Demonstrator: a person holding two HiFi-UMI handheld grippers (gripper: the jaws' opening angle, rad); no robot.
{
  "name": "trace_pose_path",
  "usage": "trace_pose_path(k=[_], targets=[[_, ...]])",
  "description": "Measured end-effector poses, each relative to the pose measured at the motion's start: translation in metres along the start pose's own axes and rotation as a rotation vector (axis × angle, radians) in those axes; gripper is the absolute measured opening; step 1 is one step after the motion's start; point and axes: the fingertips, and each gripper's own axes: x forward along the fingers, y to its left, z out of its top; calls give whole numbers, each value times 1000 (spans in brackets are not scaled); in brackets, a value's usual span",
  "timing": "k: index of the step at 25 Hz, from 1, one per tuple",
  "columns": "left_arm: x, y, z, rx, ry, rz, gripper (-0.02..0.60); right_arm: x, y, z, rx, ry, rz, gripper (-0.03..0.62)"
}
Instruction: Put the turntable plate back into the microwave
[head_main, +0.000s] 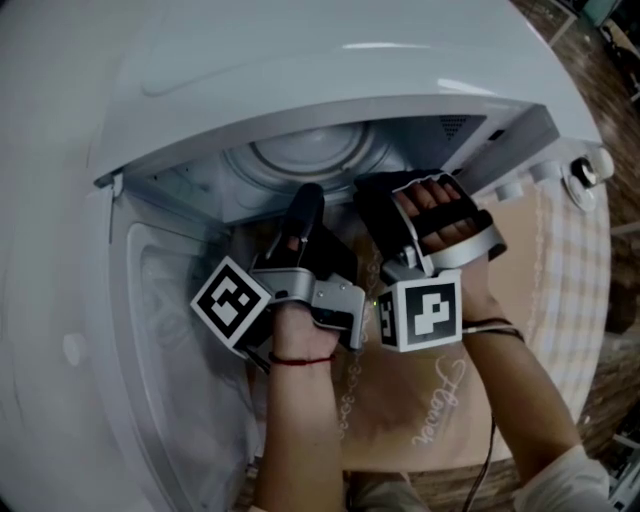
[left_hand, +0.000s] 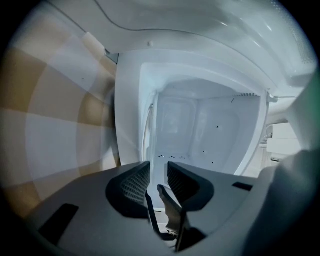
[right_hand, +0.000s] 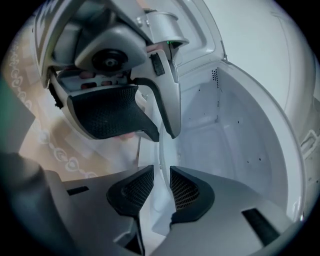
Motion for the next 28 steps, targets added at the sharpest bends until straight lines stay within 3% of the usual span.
trace_pose_path(k=[10, 15, 16, 17, 28], targets=[[2, 9, -1, 10, 29, -44, 101, 12, -7, -21, -20, 52, -20, 103], [3, 9, -1, 51, 49, -101, 78, 16, -3, -19, -11, 65, -51, 101], [3, 5, -1, 64, 58, -122, 27, 16, -2, -16, -23, 62, -56, 100], [4, 1, -2, 78, 68, -143, 17, 16, 0, -14, -35, 63, -53, 101], [5, -26, -16, 142, 138, -209, 11, 6, -9, -13, -52, 100, -55, 101]])
